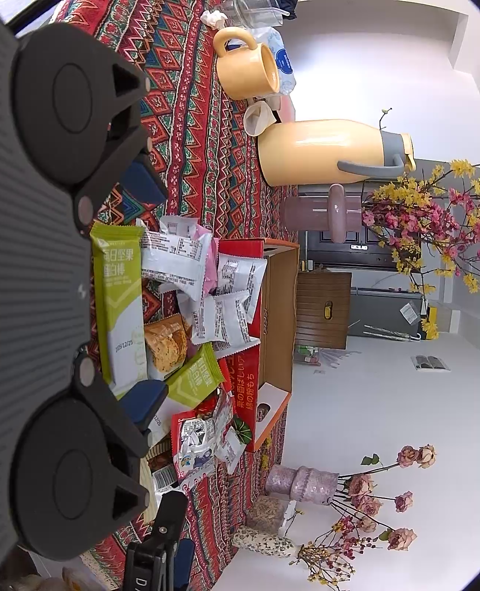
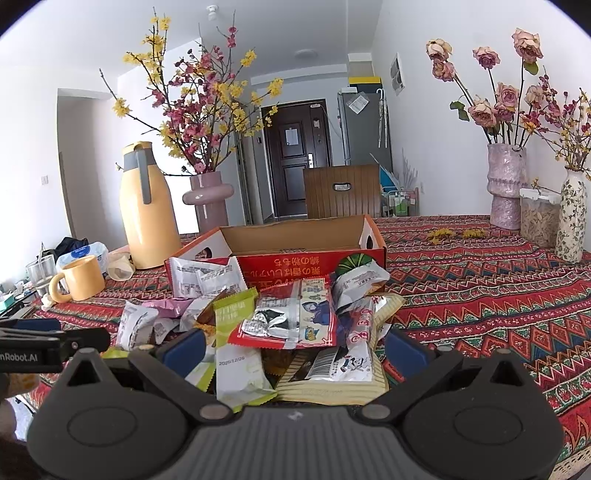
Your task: Organize snacks
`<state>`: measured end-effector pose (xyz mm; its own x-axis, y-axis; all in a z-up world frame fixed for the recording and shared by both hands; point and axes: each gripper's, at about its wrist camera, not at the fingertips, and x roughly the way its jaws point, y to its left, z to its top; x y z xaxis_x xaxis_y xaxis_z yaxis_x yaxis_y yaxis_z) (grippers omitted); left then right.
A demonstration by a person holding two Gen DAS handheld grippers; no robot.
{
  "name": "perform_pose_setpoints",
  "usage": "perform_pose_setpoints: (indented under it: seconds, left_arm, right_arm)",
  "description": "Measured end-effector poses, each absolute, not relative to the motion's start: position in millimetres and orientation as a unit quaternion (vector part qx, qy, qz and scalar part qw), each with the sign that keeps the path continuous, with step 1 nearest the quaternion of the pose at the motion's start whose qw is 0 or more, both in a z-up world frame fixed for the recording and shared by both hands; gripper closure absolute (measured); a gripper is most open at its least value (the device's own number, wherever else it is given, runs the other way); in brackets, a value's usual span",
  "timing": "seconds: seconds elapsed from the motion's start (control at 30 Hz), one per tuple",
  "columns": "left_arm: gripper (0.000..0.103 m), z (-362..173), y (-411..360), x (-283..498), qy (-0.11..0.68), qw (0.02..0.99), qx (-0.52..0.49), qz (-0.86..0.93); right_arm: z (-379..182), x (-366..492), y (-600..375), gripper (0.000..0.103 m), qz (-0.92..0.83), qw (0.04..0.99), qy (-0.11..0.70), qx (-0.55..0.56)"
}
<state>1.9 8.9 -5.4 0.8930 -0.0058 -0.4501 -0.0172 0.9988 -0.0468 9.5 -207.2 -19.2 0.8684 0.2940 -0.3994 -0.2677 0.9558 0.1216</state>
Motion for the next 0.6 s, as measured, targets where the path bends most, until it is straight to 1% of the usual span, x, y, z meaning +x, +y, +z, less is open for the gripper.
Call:
perform_pose_setpoints:
  seconds: [0.6]
  left_arm:
    - [0.0,-5.8,8.6,1.2,0.231,0.972,-0.027,0.002]
  right_arm:
    - [-19.1,9.6,-207.5,0.0,0.144,0.966,0.212,0.031]
